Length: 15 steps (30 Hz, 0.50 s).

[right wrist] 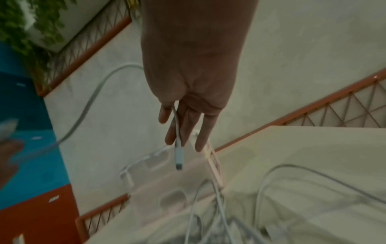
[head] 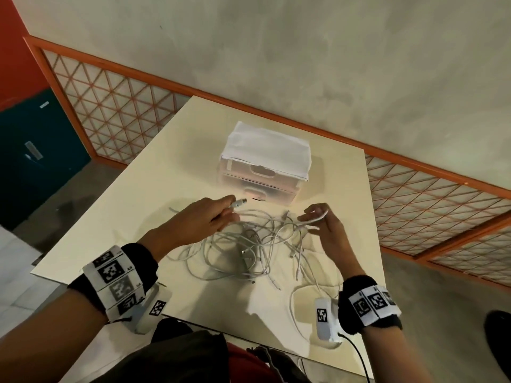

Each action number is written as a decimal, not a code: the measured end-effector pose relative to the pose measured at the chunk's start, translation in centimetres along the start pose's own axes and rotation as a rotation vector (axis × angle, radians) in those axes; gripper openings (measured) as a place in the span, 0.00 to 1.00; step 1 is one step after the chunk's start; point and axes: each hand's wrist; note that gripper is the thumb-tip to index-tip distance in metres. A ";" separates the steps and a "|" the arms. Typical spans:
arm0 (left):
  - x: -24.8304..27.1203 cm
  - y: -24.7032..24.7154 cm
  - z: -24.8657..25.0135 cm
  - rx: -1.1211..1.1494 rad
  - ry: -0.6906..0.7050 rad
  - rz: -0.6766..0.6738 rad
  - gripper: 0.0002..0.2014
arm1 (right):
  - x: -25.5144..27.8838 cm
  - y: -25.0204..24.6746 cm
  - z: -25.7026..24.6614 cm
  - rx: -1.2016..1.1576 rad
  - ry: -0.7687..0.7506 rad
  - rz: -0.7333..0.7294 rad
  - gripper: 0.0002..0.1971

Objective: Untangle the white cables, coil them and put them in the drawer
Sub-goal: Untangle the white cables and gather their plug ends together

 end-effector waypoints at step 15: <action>1.2 4.6 0.3 0.089 -0.222 -0.751 0.14 | 2.6 -2.8 2.2 0.541 -0.064 -0.170 0.24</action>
Point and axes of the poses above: each hand's wrist, its own x-axis away from the middle knuckle, its own y-axis out of the palm, z = x × y, and after that the axes turned 9 degrees about z, right-handed
